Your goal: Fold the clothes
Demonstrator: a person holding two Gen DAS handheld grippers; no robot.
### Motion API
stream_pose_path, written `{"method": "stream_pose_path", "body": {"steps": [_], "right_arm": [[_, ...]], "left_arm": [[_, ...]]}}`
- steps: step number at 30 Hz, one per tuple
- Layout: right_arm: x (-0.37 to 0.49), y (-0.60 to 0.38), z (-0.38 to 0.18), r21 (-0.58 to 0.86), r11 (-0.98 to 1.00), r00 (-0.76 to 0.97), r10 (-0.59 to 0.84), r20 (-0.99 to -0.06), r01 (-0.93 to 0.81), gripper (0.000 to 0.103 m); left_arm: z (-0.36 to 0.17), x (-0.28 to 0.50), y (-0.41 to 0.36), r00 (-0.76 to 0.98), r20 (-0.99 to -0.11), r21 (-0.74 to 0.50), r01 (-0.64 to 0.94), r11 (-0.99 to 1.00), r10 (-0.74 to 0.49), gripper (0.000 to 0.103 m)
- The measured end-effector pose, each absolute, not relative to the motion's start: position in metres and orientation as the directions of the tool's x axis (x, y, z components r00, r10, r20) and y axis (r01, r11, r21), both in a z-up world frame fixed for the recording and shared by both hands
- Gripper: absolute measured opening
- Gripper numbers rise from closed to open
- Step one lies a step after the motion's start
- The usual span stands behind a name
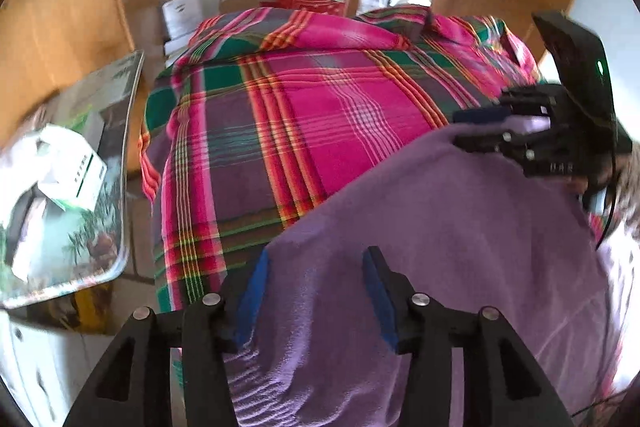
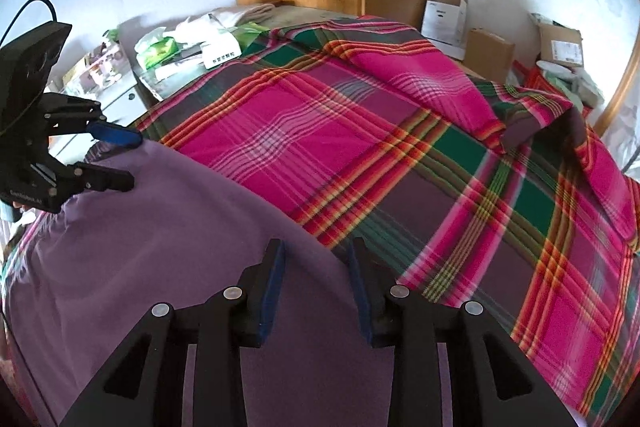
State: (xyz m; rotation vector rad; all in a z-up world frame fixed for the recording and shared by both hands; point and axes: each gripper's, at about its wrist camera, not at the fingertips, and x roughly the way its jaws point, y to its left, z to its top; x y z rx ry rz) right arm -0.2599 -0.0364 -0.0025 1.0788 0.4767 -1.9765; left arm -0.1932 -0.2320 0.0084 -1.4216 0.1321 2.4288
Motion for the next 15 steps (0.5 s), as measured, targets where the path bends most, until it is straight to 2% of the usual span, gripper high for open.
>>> {"method": "stream_pose_path", "body": {"steps": [6, 10, 13, 15], "right_arm": [[-0.258, -0.043, -0.003, 0.038, -0.595, -0.318, -0.481, -0.817, 0.803, 0.042], [-0.258, -0.041, -0.004, 0.042, -0.593, -0.319, -0.49, -0.812, 0.804, 0.042], [-0.258, -0.042, -0.004, 0.042, -0.594, -0.321, -0.491, -0.81, 0.803, 0.043], [-0.258, -0.041, -0.004, 0.042, -0.593, -0.32, -0.491, -0.81, 0.804, 0.043]], "left_arm": [[0.01, -0.198, -0.24, -0.453, -0.855, -0.13, -0.286, -0.949, 0.253, 0.049], [0.009, -0.205, -0.244, -0.462, -0.866, -0.087, -0.233, -0.969, 0.189, 0.048], [0.009, -0.208, -0.244, -0.464, -0.861, -0.101, -0.25, -0.963, 0.211, 0.049], [0.008, -0.207, -0.24, -0.466, -0.863, -0.064, -0.281, -0.958, 0.194, 0.049]]}}
